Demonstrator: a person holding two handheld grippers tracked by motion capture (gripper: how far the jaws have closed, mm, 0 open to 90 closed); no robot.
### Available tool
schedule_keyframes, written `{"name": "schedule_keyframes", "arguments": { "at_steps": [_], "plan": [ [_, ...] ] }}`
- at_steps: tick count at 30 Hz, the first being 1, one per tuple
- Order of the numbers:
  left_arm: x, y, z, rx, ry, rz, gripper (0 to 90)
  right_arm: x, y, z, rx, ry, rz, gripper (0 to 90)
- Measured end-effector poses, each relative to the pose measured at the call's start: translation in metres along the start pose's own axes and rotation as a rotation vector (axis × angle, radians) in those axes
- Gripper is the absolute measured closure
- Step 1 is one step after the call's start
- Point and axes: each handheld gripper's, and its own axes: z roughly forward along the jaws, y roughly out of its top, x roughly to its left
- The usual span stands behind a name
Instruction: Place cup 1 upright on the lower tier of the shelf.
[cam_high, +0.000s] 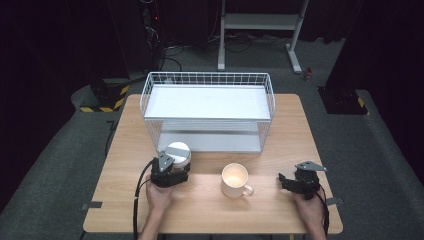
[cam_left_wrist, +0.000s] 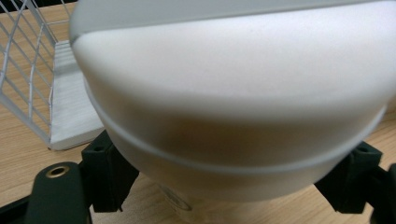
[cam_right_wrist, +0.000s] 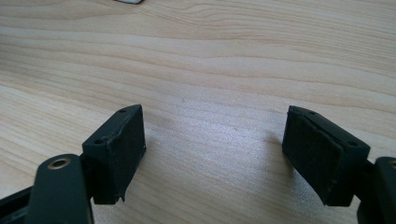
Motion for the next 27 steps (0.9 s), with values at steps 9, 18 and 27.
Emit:
{"name": "schedule_keyframes", "arguments": {
  "at_steps": [9,18,27],
  "plan": [
    [0.002,0.003,-0.001,0.000,-0.004,-0.013,19.3,0.000,0.000,0.000,0.000,0.000,0.000,21.2],
    [0.005,0.011,-0.002,0.004,-0.007,-0.012,19.3,0.000,0.000,0.000,0.000,0.000,0.000,21.2],
    [0.008,0.021,0.003,0.005,-0.016,-0.025,19.3,0.000,0.000,0.000,0.000,0.000,0.000,21.2]
  ]
}}
